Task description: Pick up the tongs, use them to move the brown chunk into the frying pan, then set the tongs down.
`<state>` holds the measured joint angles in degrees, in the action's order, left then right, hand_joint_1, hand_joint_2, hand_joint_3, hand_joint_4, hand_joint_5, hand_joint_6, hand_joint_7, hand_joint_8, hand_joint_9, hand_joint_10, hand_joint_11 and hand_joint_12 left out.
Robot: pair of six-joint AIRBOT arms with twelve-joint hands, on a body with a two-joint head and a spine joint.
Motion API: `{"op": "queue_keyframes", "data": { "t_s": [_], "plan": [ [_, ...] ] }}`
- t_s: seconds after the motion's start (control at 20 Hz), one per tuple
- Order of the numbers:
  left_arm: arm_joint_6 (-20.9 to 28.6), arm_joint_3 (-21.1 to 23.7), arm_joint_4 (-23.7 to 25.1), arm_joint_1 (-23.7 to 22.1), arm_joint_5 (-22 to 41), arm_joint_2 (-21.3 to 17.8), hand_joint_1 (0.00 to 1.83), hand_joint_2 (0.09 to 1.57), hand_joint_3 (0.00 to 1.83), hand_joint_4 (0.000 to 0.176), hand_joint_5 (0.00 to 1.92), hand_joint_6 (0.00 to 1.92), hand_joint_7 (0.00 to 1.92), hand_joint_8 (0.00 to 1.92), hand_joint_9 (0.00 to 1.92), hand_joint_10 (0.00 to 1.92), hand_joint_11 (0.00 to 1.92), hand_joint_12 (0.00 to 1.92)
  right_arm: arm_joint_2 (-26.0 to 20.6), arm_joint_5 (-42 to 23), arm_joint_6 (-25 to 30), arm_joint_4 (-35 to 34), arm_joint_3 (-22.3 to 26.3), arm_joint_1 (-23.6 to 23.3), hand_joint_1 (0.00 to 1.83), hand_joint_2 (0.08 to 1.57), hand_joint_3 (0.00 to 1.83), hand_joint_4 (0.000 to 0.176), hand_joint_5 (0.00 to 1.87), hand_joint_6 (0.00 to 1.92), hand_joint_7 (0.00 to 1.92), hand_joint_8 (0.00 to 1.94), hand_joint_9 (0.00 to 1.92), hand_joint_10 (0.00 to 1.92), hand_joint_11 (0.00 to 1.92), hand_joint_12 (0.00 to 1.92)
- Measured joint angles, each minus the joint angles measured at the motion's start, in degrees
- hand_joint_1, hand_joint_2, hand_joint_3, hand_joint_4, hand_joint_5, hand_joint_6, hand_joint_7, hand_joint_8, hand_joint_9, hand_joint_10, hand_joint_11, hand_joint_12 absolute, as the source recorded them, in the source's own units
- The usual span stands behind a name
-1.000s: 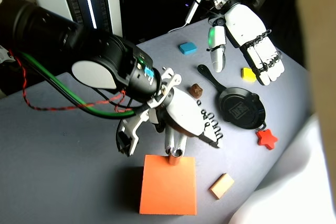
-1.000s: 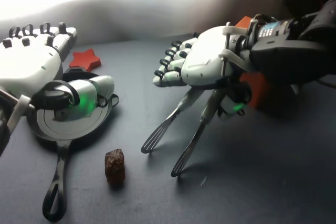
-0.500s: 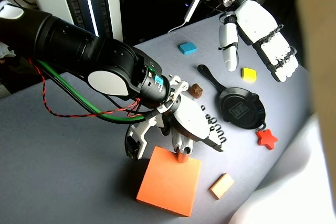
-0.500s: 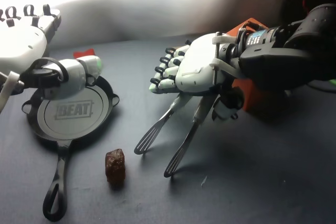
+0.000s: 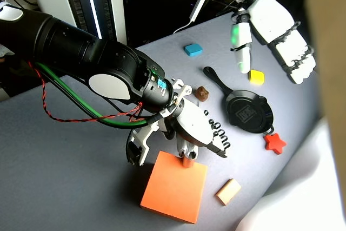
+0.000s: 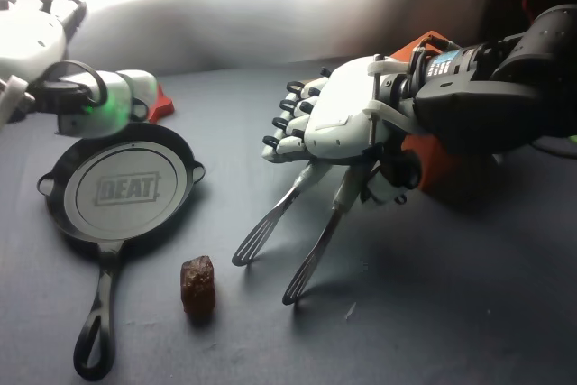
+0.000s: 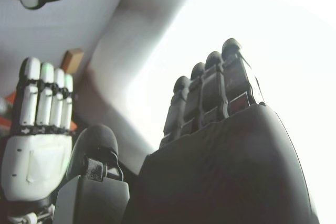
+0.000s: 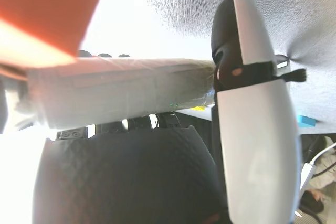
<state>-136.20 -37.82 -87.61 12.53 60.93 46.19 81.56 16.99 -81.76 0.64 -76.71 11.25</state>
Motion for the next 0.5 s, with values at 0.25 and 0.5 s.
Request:
{"op": "queue_keyframes", "data": {
  "t_s": [0.25,0.5],
  "plan": [
    [-0.4,3.0,-1.6,-0.4,2.0,0.0,0.02,1.30,0.00,0.022,0.00,0.00,0.00,0.00,0.00,0.00,0.01,0.01,-0.7,0.0,-0.1,0.0,1.0,0.0,1.11,1.19,0.02,0.000,0.63,0.14,0.67,0.07,0.58,0.16,0.00,1.43],
    [-0.5,3.2,-3.6,-0.2,3.6,0.0,0.02,1.30,0.00,0.022,0.00,0.00,0.00,0.00,0.00,0.00,0.00,0.00,-2.9,0.6,0.1,0.0,3.1,-1.0,1.20,1.16,0.00,0.009,0.86,1.23,0.94,1.02,1.02,0.38,0.57,1.35]
  ]
}}
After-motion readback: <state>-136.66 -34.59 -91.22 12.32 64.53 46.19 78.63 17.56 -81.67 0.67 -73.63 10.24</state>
